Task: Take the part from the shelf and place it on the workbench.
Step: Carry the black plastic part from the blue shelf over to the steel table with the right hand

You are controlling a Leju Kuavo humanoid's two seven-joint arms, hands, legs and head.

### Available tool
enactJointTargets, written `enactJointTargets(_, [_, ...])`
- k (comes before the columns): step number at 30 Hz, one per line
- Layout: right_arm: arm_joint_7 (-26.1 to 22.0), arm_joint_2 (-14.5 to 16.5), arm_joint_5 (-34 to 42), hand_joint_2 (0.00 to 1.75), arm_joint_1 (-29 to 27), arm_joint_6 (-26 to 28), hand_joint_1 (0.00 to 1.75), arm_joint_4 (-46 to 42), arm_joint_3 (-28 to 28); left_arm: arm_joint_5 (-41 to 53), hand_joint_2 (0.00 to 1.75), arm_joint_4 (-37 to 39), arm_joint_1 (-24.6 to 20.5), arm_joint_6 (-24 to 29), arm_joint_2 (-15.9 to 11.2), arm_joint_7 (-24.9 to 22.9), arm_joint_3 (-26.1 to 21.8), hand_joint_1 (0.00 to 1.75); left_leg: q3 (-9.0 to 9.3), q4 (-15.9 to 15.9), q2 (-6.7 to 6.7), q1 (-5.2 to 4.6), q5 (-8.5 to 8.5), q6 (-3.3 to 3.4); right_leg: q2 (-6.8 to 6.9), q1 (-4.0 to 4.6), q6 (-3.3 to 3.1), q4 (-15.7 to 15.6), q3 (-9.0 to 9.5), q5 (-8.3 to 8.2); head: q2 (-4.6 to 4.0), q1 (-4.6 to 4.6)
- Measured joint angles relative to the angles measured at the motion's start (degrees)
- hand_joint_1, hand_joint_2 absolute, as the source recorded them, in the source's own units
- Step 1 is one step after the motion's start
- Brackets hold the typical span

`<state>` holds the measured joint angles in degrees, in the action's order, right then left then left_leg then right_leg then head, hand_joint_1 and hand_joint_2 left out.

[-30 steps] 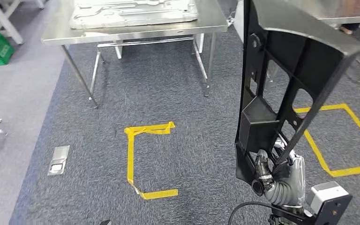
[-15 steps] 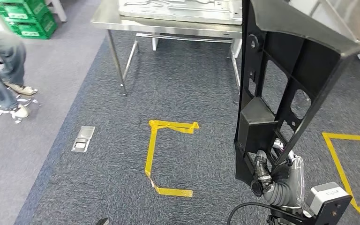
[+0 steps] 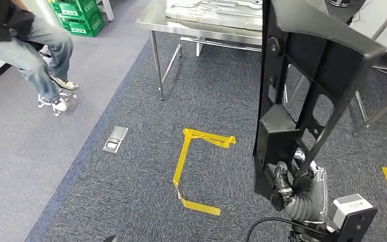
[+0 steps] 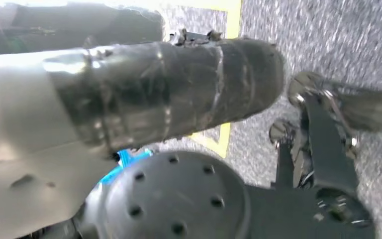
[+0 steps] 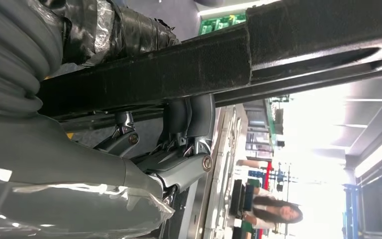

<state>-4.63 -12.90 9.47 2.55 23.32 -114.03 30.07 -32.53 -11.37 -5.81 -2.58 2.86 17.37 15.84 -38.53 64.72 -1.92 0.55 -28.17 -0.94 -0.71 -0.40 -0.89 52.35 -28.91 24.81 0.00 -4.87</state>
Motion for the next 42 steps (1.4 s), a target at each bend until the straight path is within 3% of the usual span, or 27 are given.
enactJointTargets(2, [0.09,0.0,0.43,1.75,-0.27,0.15,1.75,0.03,0.05,-0.07,0.0,0.0,-0.11,-0.03,-0.5,-0.09,0.01,0.0,-2.46,6.49,1.17,0.45,-2.87,-0.58,1.03,-0.11,0.01,0.09,-0.16,-0.07,0.0,-0.09])
enactJointTargets(3, [0.13,0.0,0.83,1.75,-0.4,0.22,1.75,0.04,0.09,-0.08,0.0,0.0,-0.09,-0.04,-0.78,-0.13,0.01,0.0,-2.49,7.32,1.33,0.71,-2.84,-0.94,1.46,-0.25,0.14,0.25,-0.27,-0.02,0.0,-0.1])
enactJointTargets(4, [0.14,0.01,1.27,1.75,-0.46,0.31,1.75,0.05,0.13,-0.09,0.0,0.0,-0.05,-0.04,-1.0,-0.14,0.01,0.0,-1.33,5.79,1.47,0.97,-1.79,-1.34,1.76,-0.45,0.38,0.55,-0.42,0.09,0.0,-0.11])
enactJointTargets(6, [0.13,0.0,1.84,1.75,-0.5,0.46,1.75,0.06,0.16,-0.12,0.0,0.0,-0.05,-0.02,-1.33,-0.14,0.02,0.0,3.14,-1.45,1.83,1.52,0.86,-2.19,2.13,-0.83,1.27,1.66,-0.9,0.64,0.0,-0.17])
enactJointTargets(7, [0.11,-0.02,1.95,1.75,-0.49,0.55,1.75,0.05,0.15,-0.14,0.0,-0.01,-0.11,-0.02,-1.41,-0.15,0.04,0.0,4.94,-4.53,1.76,1.7,1.54,-2.16,2.22,-0.88,1.81,2.35,-1.19,1.03,0.0,-0.21])
enactJointTargets(8, [0.07,-0.04,1.98,1.75,-0.51,0.61,1.75,0.03,0.16,-0.16,0.0,-0.01,-0.17,-0.02,-1.45,-0.16,0.07,0.0,5.94,-6.34,1.65,1.76,1.63,-1.85,2.28,-0.86,2.3,2.79,-1.39,1.36,0.0,-0.18])
enactJointTargets(10, [-0.02,-0.1,2.03,1.75,-0.58,0.78,1.75,0.01,0.21,-0.2,0.0,-0.01,-0.19,-0.04,-1.46,-0.17,0.25,0.0,6.01,-6.79,1.24,1.7,1.3,-0.48,2.25,-0.81,3.2,3.36,-1.43,1.31,0.0,-0.1])
enactJointTargets(12, [-0.07,-0.31,2.12,1.75,-0.69,0.94,1.75,0.01,0.26,-0.23,0.0,0.0,-0.15,-0.04,-1.24,-0.1,0.5,0.0,6.06,-6.79,1.2,1.69,1.36,0.57,2.05,-0.98,3.8,4.24,-1.66,1.39,0.0,0.05])
enactJointTargets(13, [-0.07,-0.44,2.15,1.75,-0.72,1.01,1.75,0.0,0.27,-0.23,0.0,0.0,-0.16,-0.04,-0.99,-0.06,0.61,0.0,6.13,-6.8,1.16,1.67,1.42,0.95,1.85,-1.04,3.93,5.83,-2.47,2.34,0.0,0.14])
enactJointTargets(16, [-0.07,-0.8,2.16,1.75,-0.94,1.1,1.75,0.0,0.28,-0.24,0.0,0.0,-0.14,-0.02,-0.09,-0.01,0.76,0.0,6.11,-6.81,1.02,1.35,1.43,1.56,1.39,-1.09,4.11,16.52,-8.03,7.5,0.0,0.28])
enactJointTargets(17, [-0.07,-0.9,2.16,1.75,-1.08,1.14,1.75,0.01,0.29,-0.24,0.0,0.0,-0.12,-0.03,0.13,-0.01,0.77,0.0,6.13,-6.81,0.96,1.17,1.36,1.67,1.35,-1.08,4.08,19.62,-9.83,8.58,0.0,0.28])
enactJointTargets(18, [-0.07,-1.0,2.16,1.75,-1.21,1.17,1.75,0.01,0.29,-0.23,0.0,0.0,-0.09,-0.04,0.29,-0.01,0.78,0.0,6.21,-6.81,0.87,0.98,1.28,1.76,1.32,-1.04,3.9,20.96,-10.84,8.66,0.0,0.28])
enactJointTargets(19, [-0.07,-1.08,2.17,1.75,-1.29,1.2,1.75,0.01,0.29,-0.23,0.0,0.0,-0.09,-0.05,0.39,-0.01,0.78,0.0,6.34,-6.81,0.74,0.79,1.18,1.8,1.29,-0.94,3.56,19.86,-10.69,7.58,0.0,0.28])
enactJointTargets(21, [-0.07,-1.24,2.17,1.75,-1.31,1.24,1.75,-0.01,0.29,-0.22,0.0,0.0,-0.12,-0.08,0.46,-0.02,0.8,0.0,6.75,-6.84,0.53,0.52,0.95,1.82,1.25,-0.36,2.12,12.38,-7.69,3.21,0.0,0.27])
enactJointTargets(22, [-0.07,-1.31,2.17,1.75,-1.29,1.26,1.75,-0.02,0.29,-0.23,0.0,0.0,-0.13,-0.11,0.46,-0.03,0.82,0.0,6.93,-6.9,0.42,0.41,0.82,1.73,1.26,0.06,1.38,8.6,-6.11,1.87,0.0,0.26])
enactJointTargets(24, [-0.08,-1.39,2.16,1.75,-1.27,1.27,1.75,-0.07,0.29,-0.23,0.0,0.0,-0.13,-0.16,0.5,-0.03,0.85,0.0,7.14,-7.08,0.29,0.44,0.89,1.2,1.11,0.78,0.37,4.14,-4.35,1.25,0.0,0.29])
enactJointTargets(25, [-0.08,-1.4,2.17,1.75,-1.28,1.27,1.75,-0.1,0.3,-0.23,0.0,0.0,-0.09,-0.18,0.51,-0.04,0.85,0.0,7.26,-7.06,0.29,0.41,1.21,0.77,1.05,0.91,0.25,3.52,-4.07,1.49,0.0,0.3])
enactJointTargets(27, [-0.09,-1.42,2.17,1.75,-1.31,1.28,1.75,-0.17,0.32,-0.23,0.0,0.0,-0.03,-0.19,0.53,-0.03,0.86,0.0,7.59,-6.49,0.54,0.4,1.45,0.09,1.03,0.78,-0.04,2.09,-2.74,0.41,0.0,0.26])
enactJointTargets(30, [-0.09,-1.42,2.17,1.75,-1.25,1.29,1.75,-0.17,0.34,-0.24,0.0,0.0,-0.14,-0.21,0.37,-0.04,0.86,0.0,6.41,-3.05,1.11,0.35,-0.99,-0.28,1.29,0.48,-0.26,1.13,-1.05,0.05,0.0,0.18])
enactJointTargets(33, [-0.06,-1.4,2.19,1.75,-1.3,1.36,1.75,-0.12,0.39,-0.25,0.0,0.0,-0.1,-0.26,-0.22,-0.06,0.88,0.0,1.09,5.67,1.19,0.4,-4.98,-0.65,1.37,0.49,-0.48,1.14,-0.63,0.57,0.0,0.13])
enactJointTargets(34, [-0.05,-1.4,2.2,1.75,-1.37,1.41,1.75,-0.1,0.4,-0.25,0.0,0.0,0.0,-0.25,-0.43,-0.06,0.88,0.0,-0.31,7.4,1.2,0.45,-5.23,-0.83,1.35,0.47,-0.45,1.17,-0.44,0.82,0.0,0.13])
enactJointTargets(35, [-0.05,-1.4,2.2,1.75,-1.41,1.45,1.75,-0.09,0.42,-0.26,0.0,0.0,0.11,-0.25,-0.58,-0.05,0.89,0.0,-0.57,6.81,1.23,0.53,-4.13,-0.99,1.29,0.42,-0.35,1.2,-0.15,1.1,0.0,0.12])
enactJointTargets(36, [-0.05,-1.39,2.2,1.75,-1.46,1.48,1.75,-0.08,0.42,-0.26,0.0,0.0,0.18,-0.25,-0.69,-0.04,0.9,0.0,0.24,4.13,1.29,0.64,-1.93,-1.13,1.24,0.34,-0.18,1.25,0.29,1.44,0.0,0.1])
enactJointTargets(38, [-0.05,-1.39,2.2,1.75,-1.51,1.5,1.75,-0.08,0.42,-0.26,0.0,0.0,0.23,-0.25,-0.78,-0.08,0.91,0.0,3.06,-3.47,1.57,0.79,2.42,-1.32,1.22,0.27,0.43,1.46,1.2,2.31,0.0,0.09])
enactJointTargets(40, [-0.03,-1.39,2.22,1.75,-1.5,1.53,1.75,-0.04,0.44,-0.26,0.0,0.0,0.18,-0.27,-0.8,-0.18,0.91,0.0,4.12,-7.31,1.83,0.73,3.31,-0.66,1.26,0.41,1.14,1.78,1.42,3.1,0.0,0.13])
enactJointTargets(42, [-0.01,-1.42,2.26,1.75,-1.54,1.55,1.75,-0.01,0.46,-0.26,0.0,0.0,0.22,-0.27,-0.8,-0.16,0.91,0.0,4.26,-7.49,1.84,0.7,2.67,0.61,1.27,0.48,1.75,2.29,1.46,3.56,0.0,0.18])
